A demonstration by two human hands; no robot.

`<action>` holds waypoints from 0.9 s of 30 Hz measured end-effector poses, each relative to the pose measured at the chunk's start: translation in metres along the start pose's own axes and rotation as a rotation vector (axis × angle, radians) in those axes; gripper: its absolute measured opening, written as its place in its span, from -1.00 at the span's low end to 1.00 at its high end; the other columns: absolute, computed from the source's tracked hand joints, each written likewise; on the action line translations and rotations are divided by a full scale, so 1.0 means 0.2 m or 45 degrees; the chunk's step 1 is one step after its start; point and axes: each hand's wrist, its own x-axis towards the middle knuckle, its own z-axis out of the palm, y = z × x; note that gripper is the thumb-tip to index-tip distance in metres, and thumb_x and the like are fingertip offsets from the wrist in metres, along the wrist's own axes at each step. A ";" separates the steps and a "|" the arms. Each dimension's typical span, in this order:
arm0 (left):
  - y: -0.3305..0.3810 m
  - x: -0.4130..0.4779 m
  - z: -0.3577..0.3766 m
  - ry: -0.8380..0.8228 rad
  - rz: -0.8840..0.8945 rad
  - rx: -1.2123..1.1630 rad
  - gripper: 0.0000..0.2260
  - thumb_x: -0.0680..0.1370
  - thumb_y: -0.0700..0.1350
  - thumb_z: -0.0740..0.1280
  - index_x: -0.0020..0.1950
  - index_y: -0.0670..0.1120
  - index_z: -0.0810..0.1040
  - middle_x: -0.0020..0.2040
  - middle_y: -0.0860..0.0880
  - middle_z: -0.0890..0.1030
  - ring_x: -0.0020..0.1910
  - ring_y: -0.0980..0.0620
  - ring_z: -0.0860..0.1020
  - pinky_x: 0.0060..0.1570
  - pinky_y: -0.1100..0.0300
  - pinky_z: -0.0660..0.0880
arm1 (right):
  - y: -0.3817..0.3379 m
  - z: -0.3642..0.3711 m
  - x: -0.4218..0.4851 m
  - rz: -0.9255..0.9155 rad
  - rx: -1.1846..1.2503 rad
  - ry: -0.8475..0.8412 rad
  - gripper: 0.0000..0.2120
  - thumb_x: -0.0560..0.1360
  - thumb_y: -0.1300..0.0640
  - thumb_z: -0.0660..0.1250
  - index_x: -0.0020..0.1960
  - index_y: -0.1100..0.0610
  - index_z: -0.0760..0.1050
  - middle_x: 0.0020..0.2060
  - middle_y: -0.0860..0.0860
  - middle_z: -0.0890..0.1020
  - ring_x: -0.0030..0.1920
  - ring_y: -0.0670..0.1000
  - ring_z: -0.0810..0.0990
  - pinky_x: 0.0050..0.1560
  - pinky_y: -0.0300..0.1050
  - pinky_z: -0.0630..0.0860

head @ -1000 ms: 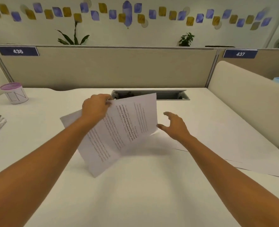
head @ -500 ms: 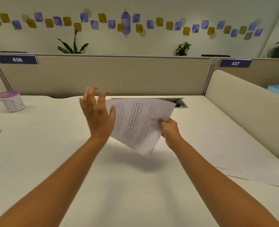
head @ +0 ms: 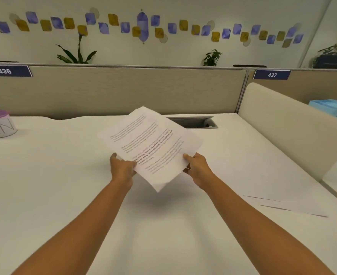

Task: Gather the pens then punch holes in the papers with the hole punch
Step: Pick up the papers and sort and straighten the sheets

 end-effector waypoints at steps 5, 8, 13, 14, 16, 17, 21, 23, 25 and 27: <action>0.01 0.07 -0.13 0.088 0.107 0.133 -0.43 0.48 -0.50 0.18 0.43 -0.09 0.26 0.29 -0.14 0.48 0.04 -0.09 0.50 -0.02 0.05 0.50 | 0.07 -0.12 0.01 -0.318 -1.077 0.048 -0.64 0.51 -0.08 0.28 0.09 0.21 0.52 0.07 0.10 0.61 0.10 0.10 0.57 0.05 -0.12 0.47; 0.01 0.11 -0.21 0.143 0.042 0.124 -0.46 0.48 -0.50 0.16 0.40 -0.12 0.29 0.29 -0.16 0.49 0.03 -0.10 0.50 -0.01 0.06 0.47 | 0.11 -0.19 0.02 -0.311 -1.358 -0.009 -0.44 0.46 -0.16 0.32 0.31 0.17 0.42 0.30 0.07 0.49 0.31 0.06 0.45 0.27 -0.10 0.37; -0.03 0.13 -0.28 0.194 0.014 0.200 -0.51 0.49 -0.50 0.13 0.37 -0.16 0.33 0.29 -0.18 0.48 0.05 -0.13 0.49 -0.16 0.08 0.50 | 0.17 -0.23 0.04 -0.165 -1.854 -0.178 -0.24 0.42 -0.25 0.31 0.46 0.12 0.18 0.46 0.02 0.27 0.45 0.05 0.25 0.37 -0.03 0.25; -0.04 0.13 -0.29 0.201 0.013 0.217 -0.51 0.49 -0.50 0.13 0.37 -0.16 0.33 0.30 -0.18 0.48 0.09 -0.16 0.50 -0.10 0.06 0.49 | 0.18 -0.23 0.04 -0.145 -1.887 -0.182 -0.28 0.44 -0.22 0.29 0.45 0.12 0.18 0.44 0.03 0.29 0.43 0.06 0.27 0.35 -0.03 0.27; -0.04 0.14 -0.29 0.206 0.020 0.241 -0.52 0.49 -0.49 0.13 0.36 -0.16 0.33 0.31 -0.19 0.47 0.19 -0.20 0.49 0.00 0.05 0.45 | 0.19 -0.24 0.04 -0.185 -1.945 -0.149 -0.45 0.50 -0.12 0.24 0.39 0.12 0.26 0.36 0.05 0.39 0.35 0.08 0.36 0.26 -0.06 0.33; -0.04 0.14 -0.29 0.208 0.022 0.246 -0.52 0.49 -0.49 0.13 0.36 -0.16 0.34 0.31 -0.20 0.47 0.21 -0.21 0.49 0.01 0.05 0.45 | 0.19 -0.23 0.04 -0.233 -1.983 -0.129 -0.55 0.51 -0.05 0.22 0.33 0.13 0.32 0.30 0.07 0.45 0.29 0.09 0.42 0.18 -0.09 0.36; -0.04 0.14 -0.30 0.222 0.017 0.251 -0.54 0.50 -0.48 0.13 0.35 -0.17 0.34 0.30 -0.19 0.49 0.17 -0.21 0.50 0.00 0.05 0.46 | 0.19 -0.23 0.03 -0.349 -2.081 -0.091 -0.73 0.49 0.20 0.16 0.18 0.17 0.41 0.13 0.10 0.54 0.12 0.12 0.51 -0.01 -0.12 0.39; -0.04 0.13 -0.31 0.218 0.021 0.251 -0.55 0.50 -0.48 0.13 0.35 -0.17 0.35 0.29 -0.19 0.50 0.07 -0.17 0.51 -0.13 0.05 0.48 | 0.20 -0.23 0.04 -0.407 -2.145 -0.084 -0.77 0.48 0.29 0.12 0.12 0.16 0.40 0.09 0.12 0.55 0.03 0.13 0.51 -0.04 -0.10 0.39; -0.04 0.12 -0.31 0.200 0.034 0.258 -0.55 0.49 -0.47 0.14 0.34 -0.17 0.35 0.28 -0.18 0.50 0.00 -0.14 0.49 -0.25 0.10 0.44 | 0.20 -0.24 0.04 -0.465 -2.148 -0.075 -0.74 0.46 0.33 0.10 0.09 0.17 0.42 0.05 0.13 0.57 -0.02 0.13 0.52 -0.09 -0.11 0.37; -0.04 0.11 -0.32 0.186 0.042 0.257 -0.55 0.49 -0.47 0.15 0.35 -0.16 0.35 0.27 -0.18 0.51 0.00 -0.13 0.49 -0.25 0.14 0.44 | 0.20 -0.26 0.04 -0.463 -2.046 -0.055 -0.66 0.44 0.35 0.10 0.14 0.14 0.47 0.03 0.12 0.59 -0.01 0.14 0.55 -0.11 -0.14 0.35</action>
